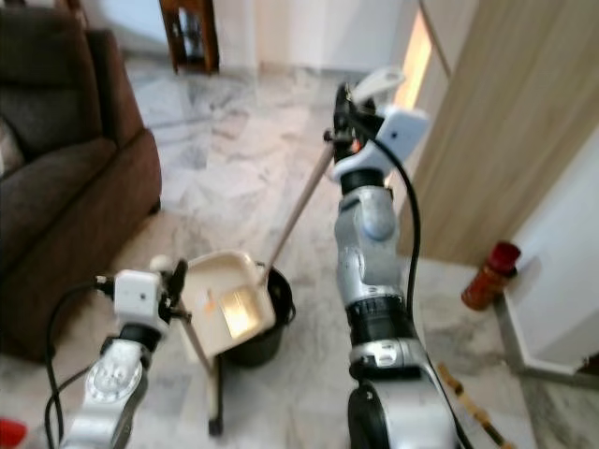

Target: Sweep floor

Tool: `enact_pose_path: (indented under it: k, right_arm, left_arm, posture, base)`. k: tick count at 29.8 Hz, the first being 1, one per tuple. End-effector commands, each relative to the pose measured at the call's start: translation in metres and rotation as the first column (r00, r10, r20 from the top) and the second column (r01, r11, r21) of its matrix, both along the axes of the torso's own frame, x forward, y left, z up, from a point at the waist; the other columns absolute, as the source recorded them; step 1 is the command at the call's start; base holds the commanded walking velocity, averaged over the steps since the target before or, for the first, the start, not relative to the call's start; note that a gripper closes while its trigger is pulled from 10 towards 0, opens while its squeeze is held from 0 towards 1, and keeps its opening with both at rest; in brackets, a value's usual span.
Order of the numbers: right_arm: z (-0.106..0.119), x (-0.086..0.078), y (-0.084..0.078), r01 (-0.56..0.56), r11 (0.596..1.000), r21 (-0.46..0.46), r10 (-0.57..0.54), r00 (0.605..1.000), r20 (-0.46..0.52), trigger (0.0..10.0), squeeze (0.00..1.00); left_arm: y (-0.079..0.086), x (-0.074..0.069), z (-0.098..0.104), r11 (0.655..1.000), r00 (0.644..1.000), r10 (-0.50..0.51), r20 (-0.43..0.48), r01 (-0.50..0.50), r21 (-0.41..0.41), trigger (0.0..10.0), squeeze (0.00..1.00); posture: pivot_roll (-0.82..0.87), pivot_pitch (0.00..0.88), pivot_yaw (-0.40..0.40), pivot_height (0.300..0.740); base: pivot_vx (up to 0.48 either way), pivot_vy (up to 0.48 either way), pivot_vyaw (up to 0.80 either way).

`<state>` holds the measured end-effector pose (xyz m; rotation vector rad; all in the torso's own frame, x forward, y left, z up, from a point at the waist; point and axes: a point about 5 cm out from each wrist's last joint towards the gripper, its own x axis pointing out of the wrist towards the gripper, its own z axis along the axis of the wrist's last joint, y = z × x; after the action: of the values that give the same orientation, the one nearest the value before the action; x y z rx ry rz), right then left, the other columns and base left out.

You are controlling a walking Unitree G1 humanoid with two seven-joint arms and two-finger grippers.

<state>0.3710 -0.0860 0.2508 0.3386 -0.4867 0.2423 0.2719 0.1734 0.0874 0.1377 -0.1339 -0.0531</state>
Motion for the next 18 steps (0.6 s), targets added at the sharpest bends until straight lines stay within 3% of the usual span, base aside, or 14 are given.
enact_pose_path:
  k: [1,8,18]
  right_arm:
    - [0.0185,-0.0023,-0.0074,0.009,0.998,0.067,-0.013,0.998,0.066,10.0,0.0]
    - [0.0185,-0.0025,-0.007,0.004,0.998,0.065,-0.008,0.998,0.065,10.0,0.0]
    - [0.0198,-0.004,-0.0053,-0.008,0.998,0.056,0.004,0.997,0.076,10.0,0.0]
  left_arm:
    - [-0.0029,0.0039,0.0123,1.0,0.998,-0.011,0.062,0.009,0.024,10.0,0.0]
    - [-0.0026,0.0041,0.0128,1.0,0.998,-0.01,0.067,0.008,0.023,10.0,0.0]
    - [-0.0035,0.0037,0.0153,1.0,0.996,-0.012,0.086,0.011,0.015,10.0,0.0]
  posture:
    - [0.02,0.0,-0.006,0.74]
    - [0.02,0.0,-0.006,0.74]
    - [0.02,0.0,-0.007,0.74]
  base:
    - [0.349,0.0,0.0]
    - [0.35,0.0,0.0]
    - [0.0,0.0,0.0]
